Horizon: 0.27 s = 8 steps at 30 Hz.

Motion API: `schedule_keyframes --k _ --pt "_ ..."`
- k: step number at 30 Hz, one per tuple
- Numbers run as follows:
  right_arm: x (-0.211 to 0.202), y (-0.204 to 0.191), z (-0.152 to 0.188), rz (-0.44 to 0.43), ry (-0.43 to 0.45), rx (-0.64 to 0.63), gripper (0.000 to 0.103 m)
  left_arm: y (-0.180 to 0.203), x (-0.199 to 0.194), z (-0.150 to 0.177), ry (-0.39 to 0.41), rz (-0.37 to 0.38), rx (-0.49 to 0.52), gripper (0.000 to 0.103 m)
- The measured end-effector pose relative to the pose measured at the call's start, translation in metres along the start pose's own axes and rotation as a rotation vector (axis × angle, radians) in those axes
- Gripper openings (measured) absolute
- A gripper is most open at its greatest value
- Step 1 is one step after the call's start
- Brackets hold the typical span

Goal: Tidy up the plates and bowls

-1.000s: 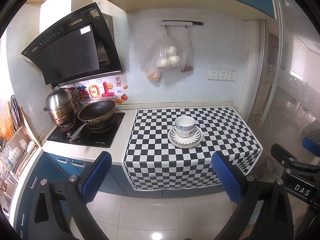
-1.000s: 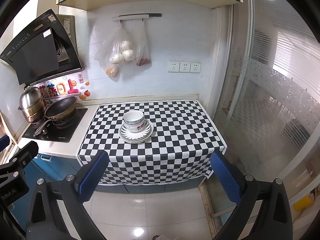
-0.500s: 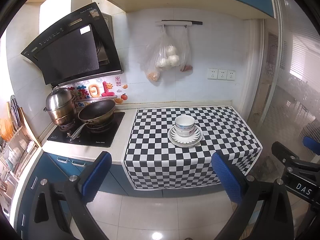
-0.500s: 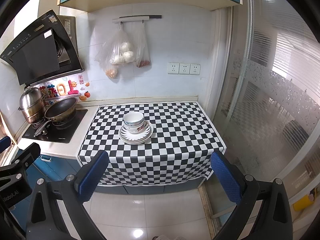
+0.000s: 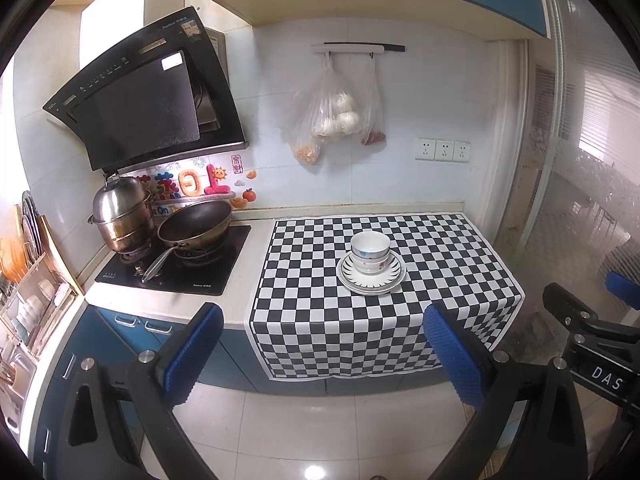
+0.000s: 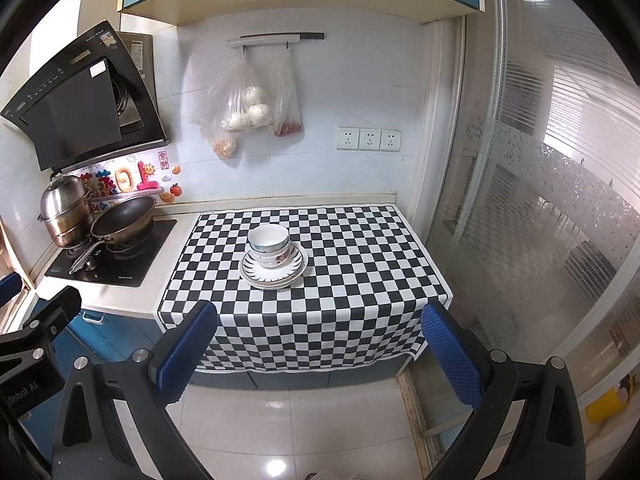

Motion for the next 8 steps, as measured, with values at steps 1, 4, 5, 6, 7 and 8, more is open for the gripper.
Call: schedule_keyframes --k 1,4,5,6,7,8 --pt "-0.0009 -0.0005 0.0 0.001 0.0 0.0 0.103 0.0001 -0.0009 0.0001 0.001 0.0 0.0 0.103" --pt "-0.0013 -0.0009 0.0003 0.001 0.001 0.0 0.103 -0.0003 -0.0025 -0.0001 0.005 -0.002 0.001 0.103" --pt "-0.0016 -0.0012 0.0002 0.002 0.001 -0.001 0.103 -0.0007 -0.003 -0.0002 0.006 -0.002 0.001 0.103" --pt "-0.002 -0.0015 0.0002 0.0 0.001 -0.002 0.103 -0.0013 -0.0029 -0.0004 0.007 -0.006 0.002 0.103" --pt "-0.0038 -0.0016 0.0003 0.0 0.003 -0.001 0.103 -0.0017 -0.0034 -0.0008 0.011 -0.01 0.005 0.103" --pt "-0.0055 -0.0019 0.0002 0.003 0.006 -0.002 0.103 -0.0019 -0.0037 -0.0008 0.012 -0.01 0.006 0.103"
Point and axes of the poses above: each gripper's, at about its wrist camera, not at the fingertips, and x roughly the way its jaws point, y to its right, z to its underside, the point moved 8 cm from there along x, roughly the way its jaws point, and after that the axes turned 4 degrees about -x, right-handed, at the moved point
